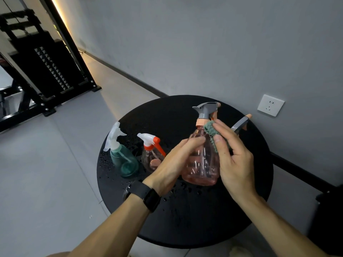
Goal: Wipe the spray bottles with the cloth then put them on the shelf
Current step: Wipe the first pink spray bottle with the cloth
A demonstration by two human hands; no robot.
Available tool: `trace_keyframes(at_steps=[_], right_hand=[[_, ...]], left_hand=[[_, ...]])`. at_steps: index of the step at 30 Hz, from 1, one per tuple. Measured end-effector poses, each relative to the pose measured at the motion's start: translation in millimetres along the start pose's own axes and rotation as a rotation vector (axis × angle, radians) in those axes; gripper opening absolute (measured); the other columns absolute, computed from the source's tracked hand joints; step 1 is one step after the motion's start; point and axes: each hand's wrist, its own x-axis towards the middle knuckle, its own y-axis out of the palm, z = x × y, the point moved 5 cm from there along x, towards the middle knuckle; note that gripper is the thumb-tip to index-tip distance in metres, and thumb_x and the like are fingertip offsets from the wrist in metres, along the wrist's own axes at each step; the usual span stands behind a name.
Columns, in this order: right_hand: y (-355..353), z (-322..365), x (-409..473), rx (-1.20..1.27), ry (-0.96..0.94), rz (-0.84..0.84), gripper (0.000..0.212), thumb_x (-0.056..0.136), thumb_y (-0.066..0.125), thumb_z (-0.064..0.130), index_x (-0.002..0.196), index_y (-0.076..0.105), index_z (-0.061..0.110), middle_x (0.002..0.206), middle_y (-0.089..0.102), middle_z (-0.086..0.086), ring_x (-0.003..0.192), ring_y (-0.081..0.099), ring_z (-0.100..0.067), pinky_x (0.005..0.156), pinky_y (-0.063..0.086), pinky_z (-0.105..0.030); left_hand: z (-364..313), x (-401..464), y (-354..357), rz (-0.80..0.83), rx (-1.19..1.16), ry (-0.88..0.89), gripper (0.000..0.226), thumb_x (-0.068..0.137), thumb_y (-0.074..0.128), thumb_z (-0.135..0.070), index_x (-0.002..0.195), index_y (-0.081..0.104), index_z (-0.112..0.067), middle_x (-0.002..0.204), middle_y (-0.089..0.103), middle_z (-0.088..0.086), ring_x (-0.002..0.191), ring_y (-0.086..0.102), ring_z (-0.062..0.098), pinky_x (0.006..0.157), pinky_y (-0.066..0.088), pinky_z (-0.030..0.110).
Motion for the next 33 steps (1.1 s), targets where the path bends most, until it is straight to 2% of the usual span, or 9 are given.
trace_keyframes(at_steps=[4, 9, 14, 18, 20, 23, 28, 31, 33], right_hand=[[6, -1, -5, -0.015, -0.004, 0.058, 0.034, 0.095, 0.053, 0.007, 0.129, 0.058, 0.008, 0.132, 0.054, 0.014, 0.126, 0.047, 0.009, 0.101, 0.038, -0.009], [11, 0, -14, 0.045, 0.015, 0.105, 0.038, 0.096, 0.052, 0.011, 0.133, 0.052, 0.015, 0.138, 0.054, 0.006, 0.13, 0.047, -0.001, 0.105, 0.042, -0.02], [12, 0, -22, 0.051, -0.034, 0.106, 0.036, 0.098, 0.055, 0.018, 0.134, 0.051, 0.013, 0.14, 0.053, 0.001, 0.132, 0.047, -0.005, 0.106, 0.043, -0.025], [15, 5, -31, 0.031, -0.113, 0.074, 0.037, 0.095, 0.05, 0.014, 0.132, 0.052, 0.007, 0.14, 0.052, -0.003, 0.133, 0.048, -0.009, 0.106, 0.042, -0.024], [16, 8, -36, 0.005, -0.173, 0.047, 0.036, 0.095, 0.05, 0.01, 0.13, 0.052, 0.005, 0.139, 0.052, -0.006, 0.133, 0.048, -0.012, 0.106, 0.042, -0.023], [17, 10, -37, 0.002, -0.211, 0.041, 0.035, 0.094, 0.051, 0.008, 0.128, 0.053, 0.003, 0.138, 0.053, -0.009, 0.133, 0.048, -0.016, 0.107, 0.041, -0.025], [12, 8, -27, 0.025, -0.166, 0.027, 0.036, 0.095, 0.052, 0.009, 0.13, 0.052, 0.004, 0.14, 0.051, -0.004, 0.133, 0.048, -0.011, 0.107, 0.042, -0.025], [7, 8, -17, 0.015, -0.14, -0.006, 0.035, 0.094, 0.054, 0.007, 0.129, 0.054, 0.004, 0.138, 0.052, 0.0, 0.131, 0.048, -0.005, 0.106, 0.042, -0.022], [4, 6, -11, 0.023, -0.108, -0.016, 0.034, 0.095, 0.055, 0.008, 0.129, 0.055, 0.005, 0.136, 0.053, 0.005, 0.129, 0.049, -0.003, 0.105, 0.042, -0.02]], left_hand=[[0, 1, -7, -0.036, -0.026, 0.057, 0.069, 0.075, 0.079, -0.055, 0.131, 0.054, -0.025, 0.122, 0.07, 0.003, 0.107, 0.071, 0.026, 0.093, 0.055, 0.055], [-8, -3, -14, -0.123, -0.11, 0.114, 0.069, 0.071, 0.076, -0.048, 0.129, 0.05, -0.019, 0.111, 0.071, -0.003, 0.1, 0.073, 0.018, 0.085, 0.06, 0.046], [-19, 1, -18, -0.119, -0.172, 0.154, 0.062, 0.084, 0.069, -0.056, 0.125, 0.061, -0.01, 0.125, 0.066, 0.014, 0.105, 0.07, 0.029, 0.087, 0.057, 0.057], [-28, -1, -18, -0.097, -0.279, 0.202, 0.04, 0.094, 0.053, -0.05, 0.105, 0.072, -0.017, 0.095, 0.073, 0.008, 0.084, 0.072, 0.023, 0.073, 0.059, 0.045], [-29, 0, -20, -0.092, -0.303, 0.214, 0.04, 0.095, 0.051, -0.049, 0.107, 0.07, -0.015, 0.092, 0.072, 0.008, 0.08, 0.07, 0.021, 0.068, 0.058, 0.041], [-30, 0, -21, -0.082, -0.265, 0.213, 0.052, 0.092, 0.052, -0.052, 0.123, 0.064, -0.011, 0.095, 0.071, 0.006, 0.081, 0.069, 0.02, 0.066, 0.057, 0.039], [-20, 0, -19, -0.03, -0.079, 0.133, 0.058, 0.092, 0.046, -0.062, 0.128, 0.063, -0.019, 0.11, 0.073, 0.004, 0.098, 0.071, 0.022, 0.082, 0.058, 0.047], [-13, 1, -15, -0.006, -0.014, 0.081, 0.058, 0.092, 0.047, -0.066, 0.126, 0.065, -0.022, 0.12, 0.071, 0.008, 0.112, 0.067, 0.03, 0.098, 0.051, 0.056], [-11, 1, -13, -0.005, 0.033, 0.044, 0.057, 0.092, 0.045, -0.068, 0.121, 0.069, -0.025, 0.119, 0.072, 0.007, 0.112, 0.068, 0.031, 0.102, 0.048, 0.058]])
